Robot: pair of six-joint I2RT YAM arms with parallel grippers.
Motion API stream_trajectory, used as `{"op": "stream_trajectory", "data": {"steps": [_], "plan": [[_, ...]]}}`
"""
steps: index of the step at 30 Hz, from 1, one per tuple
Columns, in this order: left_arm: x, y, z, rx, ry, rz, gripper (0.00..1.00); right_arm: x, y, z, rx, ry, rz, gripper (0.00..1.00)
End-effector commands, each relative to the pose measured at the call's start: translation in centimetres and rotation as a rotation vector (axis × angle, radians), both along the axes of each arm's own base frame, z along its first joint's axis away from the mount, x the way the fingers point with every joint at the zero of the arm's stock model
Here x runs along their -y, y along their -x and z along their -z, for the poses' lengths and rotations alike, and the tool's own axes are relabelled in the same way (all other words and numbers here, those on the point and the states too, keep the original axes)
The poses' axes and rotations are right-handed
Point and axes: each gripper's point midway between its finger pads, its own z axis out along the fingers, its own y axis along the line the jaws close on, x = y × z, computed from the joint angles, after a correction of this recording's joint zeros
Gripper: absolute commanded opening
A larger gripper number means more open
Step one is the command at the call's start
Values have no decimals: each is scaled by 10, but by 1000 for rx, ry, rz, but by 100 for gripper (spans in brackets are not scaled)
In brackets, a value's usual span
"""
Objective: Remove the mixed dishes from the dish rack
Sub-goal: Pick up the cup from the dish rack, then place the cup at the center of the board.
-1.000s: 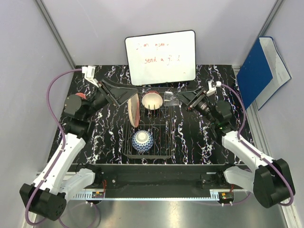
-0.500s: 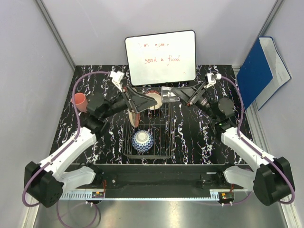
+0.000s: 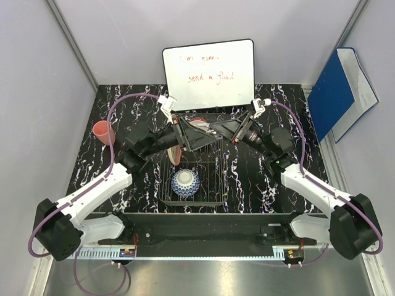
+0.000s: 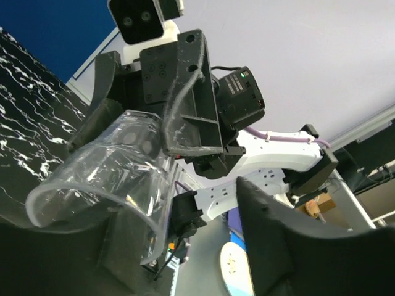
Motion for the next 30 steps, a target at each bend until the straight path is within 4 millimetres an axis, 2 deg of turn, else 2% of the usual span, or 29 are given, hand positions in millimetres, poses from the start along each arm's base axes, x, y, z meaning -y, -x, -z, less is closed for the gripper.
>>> {"op": "stream_trajectory", "data": {"steps": [1, 2, 5, 6, 7, 8, 9, 10, 12, 13, 14, 16, 17, 18, 19, 20, 21, 22, 23, 24, 26, 27, 28, 30], "plan": [[-2, 4, -32, 114, 55, -14, 43, 1, 6, -21, 83, -18, 8, 0], [-3, 4, -32, 121, 51, -18, 37, 2, 5, -20, 81, -16, 17, 0], [-4, 5, -31, 118, 33, -25, 13, 3, 5, -16, 79, 0, 24, 0], [-5, 5, -31, 118, 29, -32, 1, 3, 5, -16, 76, 3, 24, 0], [-5, 3, -30, 117, 20, -41, 0, 2, 5, -14, 73, 11, 23, 1], [-6, 2, -30, 110, 8, -48, 0, 2, 4, -12, 70, 15, 23, 13], [-9, 3, -33, 116, 4, -62, 0, 2, 4, -11, 70, 21, 27, 34], [-12, 0, -32, 143, -23, -88, 0, 2, 3, -8, 51, 42, 30, 68], [-24, -11, -27, 124, -135, -192, 0, 6, -1, -4, 58, 104, 82, 92], [-35, -16, -30, 184, -195, -258, 0, 12, -3, 2, 12, 173, 117, 100], [-54, -30, -27, 132, -296, -381, 0, 21, -13, 7, 38, 246, 206, 100], [-85, -47, -23, 132, -424, -531, 0, 41, -19, 21, -34, 392, 310, 100], [-115, -57, -19, 80, -529, -669, 0, 58, -33, 25, -22, 470, 426, 100], [-136, -67, -13, 46, -602, -758, 0, 68, -35, 37, -63, 536, 467, 100], [-156, -72, -21, 34, -647, -839, 0, 78, -35, 45, -97, 599, 499, 100], [-183, -79, 8, -55, -800, -934, 0, 89, -40, 50, -105, 643, 562, 100], [-210, -87, 17, -120, -857, -1017, 0, 95, -41, 53, -119, 663, 584, 100], [-226, -89, 24, -175, -892, -1059, 0, 100, -40, 59, -140, 686, 599, 100], [-235, -92, 43, -237, -949, -1047, 0, 102, -39, 62, -143, 695, 605, 100], [-258, -96, 51, -297, -967, -1105, 0, 103, -38, 64, -146, 697, 607, 100], [-276, -97, 77, -376, -1018, -1129, 0, 106, -36, 74, -161, 711, 611, 100], [-291, -98, 87, -416, -1044, -1167, 0, 106, -35, 77, -164, 714, 610, 100], [-299, -95, 105, -463, -1079, -1173, 0, 107, -33, 83, -171, 723, 604, 100], [-320, -96, 122, -526, -1110, -1210, 0, 108, -32, 88, -175, 726, 604, 100]]}}
